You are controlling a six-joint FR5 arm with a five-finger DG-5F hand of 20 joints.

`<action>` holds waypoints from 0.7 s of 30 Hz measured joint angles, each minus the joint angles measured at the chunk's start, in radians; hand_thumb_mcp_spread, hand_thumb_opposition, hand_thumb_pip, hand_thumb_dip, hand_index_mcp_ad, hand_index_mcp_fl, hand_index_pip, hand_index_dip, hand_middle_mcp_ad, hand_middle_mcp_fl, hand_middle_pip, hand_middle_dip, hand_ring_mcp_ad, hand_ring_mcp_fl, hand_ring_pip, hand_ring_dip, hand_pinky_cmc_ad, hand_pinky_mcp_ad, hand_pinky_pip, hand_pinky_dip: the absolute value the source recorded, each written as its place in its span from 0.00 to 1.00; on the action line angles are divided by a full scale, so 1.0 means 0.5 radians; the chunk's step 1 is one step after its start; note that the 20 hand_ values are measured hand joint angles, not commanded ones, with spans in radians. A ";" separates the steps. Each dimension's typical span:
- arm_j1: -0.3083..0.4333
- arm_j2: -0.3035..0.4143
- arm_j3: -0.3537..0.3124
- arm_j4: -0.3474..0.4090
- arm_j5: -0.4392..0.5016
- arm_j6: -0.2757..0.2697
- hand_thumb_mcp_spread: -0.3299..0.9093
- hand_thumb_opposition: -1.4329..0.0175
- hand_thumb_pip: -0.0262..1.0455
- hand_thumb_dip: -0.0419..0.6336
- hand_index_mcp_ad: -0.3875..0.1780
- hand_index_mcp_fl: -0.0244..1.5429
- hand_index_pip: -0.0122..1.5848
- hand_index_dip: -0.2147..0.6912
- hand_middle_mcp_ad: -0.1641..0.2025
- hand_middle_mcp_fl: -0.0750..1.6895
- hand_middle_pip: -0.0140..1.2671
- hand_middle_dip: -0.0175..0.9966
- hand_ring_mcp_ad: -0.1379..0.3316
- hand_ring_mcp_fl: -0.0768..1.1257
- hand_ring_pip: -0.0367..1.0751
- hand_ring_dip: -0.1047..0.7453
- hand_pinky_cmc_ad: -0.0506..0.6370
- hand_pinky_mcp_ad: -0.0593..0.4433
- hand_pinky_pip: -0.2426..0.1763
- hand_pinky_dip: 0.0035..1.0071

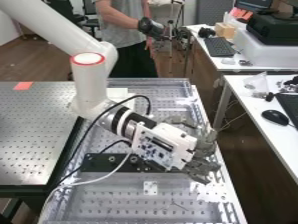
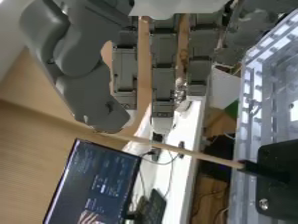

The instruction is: Grab the chopstick and place it in the clear container

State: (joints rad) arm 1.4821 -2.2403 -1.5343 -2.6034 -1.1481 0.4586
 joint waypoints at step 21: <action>-0.010 -0.011 0.059 -0.113 -0.074 -0.168 0.64 0.40 0.73 0.64 0.52 0.04 0.81 0.39 0.72 0.29 0.49 0.69 0.64 0.38 0.11 0.63 0.41 0.54 0.47 0.17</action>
State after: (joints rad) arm 1.4770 -2.2458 -1.5047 -2.6601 -1.1852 0.3746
